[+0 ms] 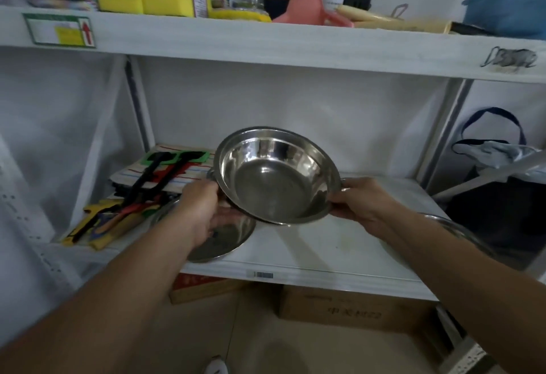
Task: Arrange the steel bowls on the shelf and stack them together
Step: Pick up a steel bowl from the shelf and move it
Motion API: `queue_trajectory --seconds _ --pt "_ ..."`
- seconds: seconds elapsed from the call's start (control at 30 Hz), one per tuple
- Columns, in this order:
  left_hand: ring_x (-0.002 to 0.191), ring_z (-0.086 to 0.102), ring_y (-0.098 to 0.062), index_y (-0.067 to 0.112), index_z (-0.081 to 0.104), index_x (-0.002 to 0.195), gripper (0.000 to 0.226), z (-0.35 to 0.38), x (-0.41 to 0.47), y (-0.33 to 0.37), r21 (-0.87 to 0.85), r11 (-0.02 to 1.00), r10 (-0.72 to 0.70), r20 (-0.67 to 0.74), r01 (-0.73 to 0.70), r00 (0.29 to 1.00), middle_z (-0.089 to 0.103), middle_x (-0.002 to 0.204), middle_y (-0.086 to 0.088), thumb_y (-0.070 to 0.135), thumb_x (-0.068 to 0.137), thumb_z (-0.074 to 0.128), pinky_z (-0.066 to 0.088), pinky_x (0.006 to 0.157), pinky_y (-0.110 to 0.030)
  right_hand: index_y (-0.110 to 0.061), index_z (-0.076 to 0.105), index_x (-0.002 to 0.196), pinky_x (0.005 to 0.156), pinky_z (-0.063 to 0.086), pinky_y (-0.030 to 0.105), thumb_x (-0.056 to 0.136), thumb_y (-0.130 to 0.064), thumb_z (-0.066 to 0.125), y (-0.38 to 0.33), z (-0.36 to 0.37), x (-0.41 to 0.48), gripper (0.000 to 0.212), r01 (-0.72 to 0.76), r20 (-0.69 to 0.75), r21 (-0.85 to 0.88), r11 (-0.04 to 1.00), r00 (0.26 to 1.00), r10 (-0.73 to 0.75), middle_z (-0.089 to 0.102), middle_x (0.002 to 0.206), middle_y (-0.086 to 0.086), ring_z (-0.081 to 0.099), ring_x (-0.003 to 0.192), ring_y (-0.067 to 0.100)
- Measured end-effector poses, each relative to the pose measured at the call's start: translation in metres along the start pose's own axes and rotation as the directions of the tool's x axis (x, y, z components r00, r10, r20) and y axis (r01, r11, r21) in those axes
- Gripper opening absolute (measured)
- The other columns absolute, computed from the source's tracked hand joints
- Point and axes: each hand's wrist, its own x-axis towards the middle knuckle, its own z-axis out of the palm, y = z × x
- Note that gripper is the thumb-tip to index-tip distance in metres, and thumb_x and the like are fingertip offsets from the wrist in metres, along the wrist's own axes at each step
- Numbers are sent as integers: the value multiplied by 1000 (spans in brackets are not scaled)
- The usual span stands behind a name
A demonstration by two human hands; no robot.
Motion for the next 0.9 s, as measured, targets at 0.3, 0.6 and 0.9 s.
queue_trajectory --seconds 0.3,0.6,0.9 --pt "70 73 -33 4 74 99 15 -109 58 -5 347 938 88 -197 -15 976 76 90 -21 8 90 64 63 64 -43 11 73 99 47 58 24 77 12 74 6 134 33 22 41 50 -84 996 998 -37 75 86 23 69 54 19" --pt "88 66 -30 24 56 71 24 -141 100 -95 604 788 43 -251 121 967 68 95 -10 25 95 60 59 89 -53 7 74 89 57 45 30 79 -19 69 77 175 50 29 25 52 -465 885 999 -1 65 74 11 57 64 21" --pt "87 67 -30 6 69 94 18 -134 112 -111 413 888 -65 -322 201 945 67 98 -13 23 89 68 65 74 -49 -8 70 88 76 65 51 83 -21 61 96 186 50 17 27 69 -451 892 998 4 75 86 14 74 81 34"
